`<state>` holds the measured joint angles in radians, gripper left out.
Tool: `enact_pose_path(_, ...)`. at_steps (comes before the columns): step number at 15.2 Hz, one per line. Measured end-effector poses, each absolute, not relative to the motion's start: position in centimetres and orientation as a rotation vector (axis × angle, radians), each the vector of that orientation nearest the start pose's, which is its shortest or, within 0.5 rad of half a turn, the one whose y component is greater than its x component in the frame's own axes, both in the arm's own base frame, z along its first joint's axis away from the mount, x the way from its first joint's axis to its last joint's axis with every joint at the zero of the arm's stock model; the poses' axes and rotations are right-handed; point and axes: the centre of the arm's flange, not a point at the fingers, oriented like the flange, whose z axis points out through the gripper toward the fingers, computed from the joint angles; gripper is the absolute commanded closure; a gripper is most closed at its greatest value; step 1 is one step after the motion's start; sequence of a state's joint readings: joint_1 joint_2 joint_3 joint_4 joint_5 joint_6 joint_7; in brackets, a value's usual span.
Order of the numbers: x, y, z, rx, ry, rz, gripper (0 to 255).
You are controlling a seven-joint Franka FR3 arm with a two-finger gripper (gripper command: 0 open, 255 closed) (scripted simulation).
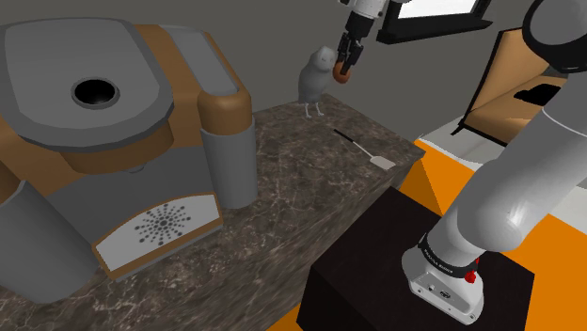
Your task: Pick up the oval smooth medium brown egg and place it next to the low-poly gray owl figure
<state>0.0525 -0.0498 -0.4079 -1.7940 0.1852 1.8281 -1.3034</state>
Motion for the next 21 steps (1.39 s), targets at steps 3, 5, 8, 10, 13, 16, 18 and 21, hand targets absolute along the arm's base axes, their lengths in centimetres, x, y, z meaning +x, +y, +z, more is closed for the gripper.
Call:
enact_pose_path(3, 52.6, -18.4, 55.3, -2.741, -1.336, -0.308, 255)
enact_pose_path(5, 52.6, -18.4, 54.2, -2.741, -1.336, -0.308, 255)
enact_pose_path(8, 52.7, -18.4, 52.6, -2.740, -1.337, -0.308, 255)
enact_pose_path(10, 52.5, -18.3, 51.5, -2.740, -1.337, -0.308, 255)
enact_pose_path(13, 52.5, -18.4, 50.0, -2.740, -1.337, -0.308, 255)
enact_pose_path(16, 52.7, -18.3, 48.3, -2.740, -1.337, -0.308, 255)
enact_pose_path(18, 52.5, -18.3, 47.4, -2.740, -1.337, -0.308, 255)
enact_pose_path(21, 52.7, -18.3, 45.7, -2.740, -1.337, -0.308, 255)
